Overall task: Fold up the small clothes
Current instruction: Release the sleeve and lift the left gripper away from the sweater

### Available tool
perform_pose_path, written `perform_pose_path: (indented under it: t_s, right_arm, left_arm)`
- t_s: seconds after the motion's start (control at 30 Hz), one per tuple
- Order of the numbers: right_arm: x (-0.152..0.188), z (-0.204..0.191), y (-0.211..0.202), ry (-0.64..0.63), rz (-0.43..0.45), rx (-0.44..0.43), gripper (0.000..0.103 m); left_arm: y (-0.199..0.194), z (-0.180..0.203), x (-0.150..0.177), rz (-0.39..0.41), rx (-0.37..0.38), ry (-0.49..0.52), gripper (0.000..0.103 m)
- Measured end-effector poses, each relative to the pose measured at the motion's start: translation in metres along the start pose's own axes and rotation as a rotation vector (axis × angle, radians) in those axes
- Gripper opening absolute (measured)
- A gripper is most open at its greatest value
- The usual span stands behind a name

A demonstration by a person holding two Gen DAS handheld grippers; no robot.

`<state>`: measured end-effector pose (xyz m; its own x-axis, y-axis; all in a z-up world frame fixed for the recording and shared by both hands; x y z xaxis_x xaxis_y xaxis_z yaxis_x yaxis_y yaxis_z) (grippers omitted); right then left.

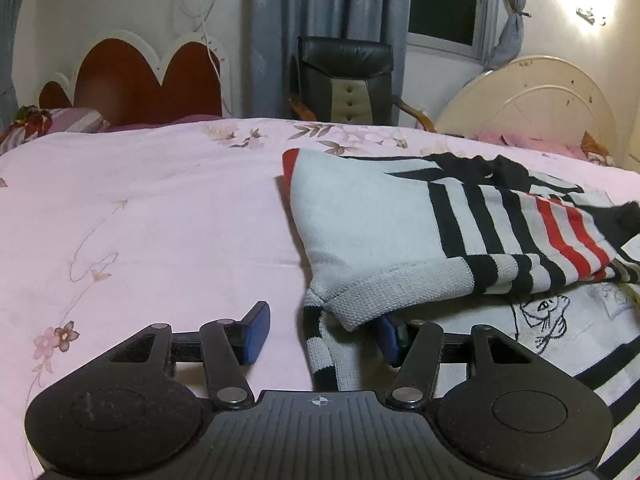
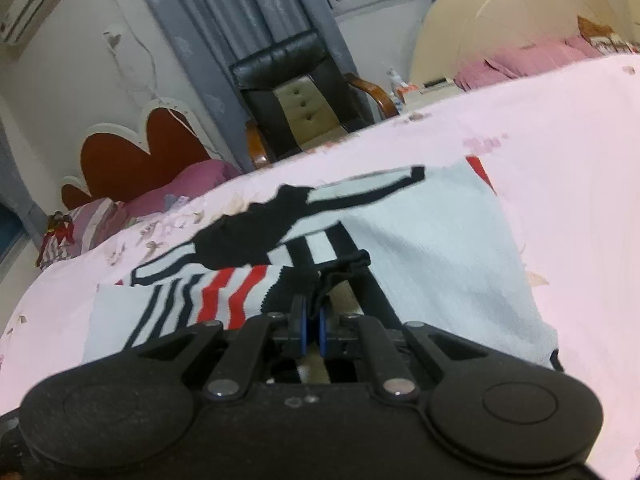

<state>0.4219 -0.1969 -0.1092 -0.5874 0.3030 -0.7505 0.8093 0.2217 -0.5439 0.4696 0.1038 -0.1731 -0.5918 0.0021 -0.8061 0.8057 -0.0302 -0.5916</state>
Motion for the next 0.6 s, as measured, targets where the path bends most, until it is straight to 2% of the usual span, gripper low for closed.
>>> perform_pose_path:
  t_s: [0.13,0.23,0.3,0.33,0.37,0.4,0.47,0.57,0.6]
  right_arm:
    - [0.0,0.001,-0.001,-0.027,-0.008,0.008,0.006]
    - [0.011,0.013,0.019,-0.03,-0.095,0.075,0.007]
    - [0.013,0.016,0.019,-0.031,-0.098,0.08,0.01]
    - [0.012,0.015,0.016,-0.042,-0.089,0.092,0.019]
    - [0.01,0.014,0.01,-0.056,-0.071,0.107,0.021]
    - [0.007,0.013,0.003,-0.066,-0.04,0.115,0.022]
    - [0.003,0.005,-0.006,-0.078,-0.003,0.073,0.021]
    - [0.01,-0.022,0.001,-0.194,-0.028,0.041,0.019]
    - [0.013,-0.027,0.007,-0.217,-0.051,0.04,0.019]
  left_arm:
    - [0.004,0.002,0.001,-0.037,0.01,0.02,0.057]
    - [-0.007,-0.005,-0.002,-0.045,0.048,0.006,0.057]
    - [-0.027,-0.009,-0.005,0.004,0.062,-0.005,0.057]
    - [-0.037,-0.009,-0.007,0.036,0.071,-0.012,0.057]
    - [-0.042,-0.007,-0.01,0.061,0.084,-0.014,0.057]
    - [-0.046,-0.002,-0.014,0.09,0.105,-0.007,0.057]
    - [-0.04,0.015,-0.022,0.109,0.136,0.022,0.057]
    - [-0.01,0.04,-0.027,0.055,0.165,0.04,0.057]
    - [0.004,0.046,-0.023,0.011,0.165,0.039,0.057]
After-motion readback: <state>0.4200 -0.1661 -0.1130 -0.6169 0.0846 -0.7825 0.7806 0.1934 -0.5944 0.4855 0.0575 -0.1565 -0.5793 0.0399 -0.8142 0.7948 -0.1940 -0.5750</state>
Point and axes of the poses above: each gripper's, at about its wrist camera, not at the fingertips, and y roughly the way its jaws point, z to its right, x to its underside, the point moved 3 cm from there along y, roughly the way its jaws point, and after that the axes turned 2 degrees about z, right-handed, at the moved point
